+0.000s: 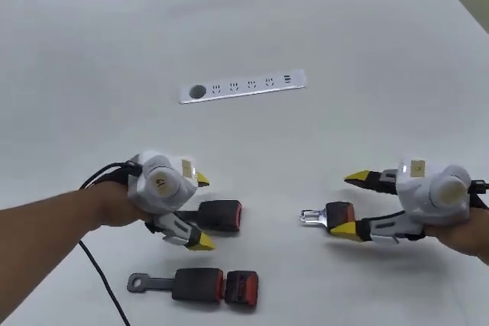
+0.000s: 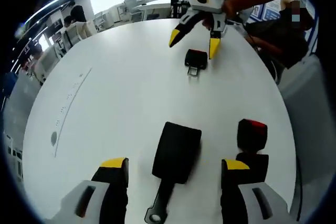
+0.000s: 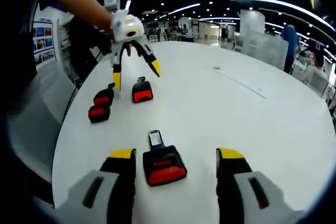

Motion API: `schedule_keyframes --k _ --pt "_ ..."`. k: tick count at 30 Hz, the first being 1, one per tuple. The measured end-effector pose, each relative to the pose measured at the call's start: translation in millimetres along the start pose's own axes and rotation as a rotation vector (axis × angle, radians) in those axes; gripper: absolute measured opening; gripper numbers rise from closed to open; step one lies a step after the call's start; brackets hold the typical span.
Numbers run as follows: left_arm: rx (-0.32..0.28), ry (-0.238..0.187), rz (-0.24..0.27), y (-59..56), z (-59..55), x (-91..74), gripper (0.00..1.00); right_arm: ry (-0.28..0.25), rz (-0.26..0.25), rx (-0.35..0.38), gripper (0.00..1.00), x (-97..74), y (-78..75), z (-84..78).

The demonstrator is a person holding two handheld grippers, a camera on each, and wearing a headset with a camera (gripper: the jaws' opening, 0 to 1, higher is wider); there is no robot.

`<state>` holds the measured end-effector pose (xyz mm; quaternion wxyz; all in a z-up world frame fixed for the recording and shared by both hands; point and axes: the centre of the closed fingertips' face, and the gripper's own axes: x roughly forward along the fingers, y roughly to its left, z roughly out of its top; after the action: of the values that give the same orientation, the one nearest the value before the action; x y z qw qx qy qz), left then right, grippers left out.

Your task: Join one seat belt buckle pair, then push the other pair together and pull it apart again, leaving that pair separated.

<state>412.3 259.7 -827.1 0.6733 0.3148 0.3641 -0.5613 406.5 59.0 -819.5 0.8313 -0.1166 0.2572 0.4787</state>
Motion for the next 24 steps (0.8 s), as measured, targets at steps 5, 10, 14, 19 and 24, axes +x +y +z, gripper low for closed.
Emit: schedule_keyframes --k 5,10,14,19,24 --pt "-0.170 -0.098 0.104 6.9 6.3 -30.2 0.84 -0.043 -0.125 0.036 0.73 -8.7 -8.7 9.3" --pt "-0.288 -0.172 0.192 4.8 5.0 -58.7 0.92 -0.058 -0.200 0.079 0.81 -15.1 -5.5 11.0" --pt "-0.321 -0.241 0.250 -2.6 4.2 -84.7 0.95 -0.096 -0.279 0.133 0.86 -29.5 -1.5 17.3" --pt "-0.395 -0.321 0.315 -10.0 -4.9 -113.2 0.99 -0.104 -0.322 0.140 0.89 -40.7 15.4 21.5" --pt "-0.445 -0.385 0.357 -24.0 -12.7 -133.1 1.00 -0.112 -0.349 0.148 0.89 -48.4 34.3 26.8"
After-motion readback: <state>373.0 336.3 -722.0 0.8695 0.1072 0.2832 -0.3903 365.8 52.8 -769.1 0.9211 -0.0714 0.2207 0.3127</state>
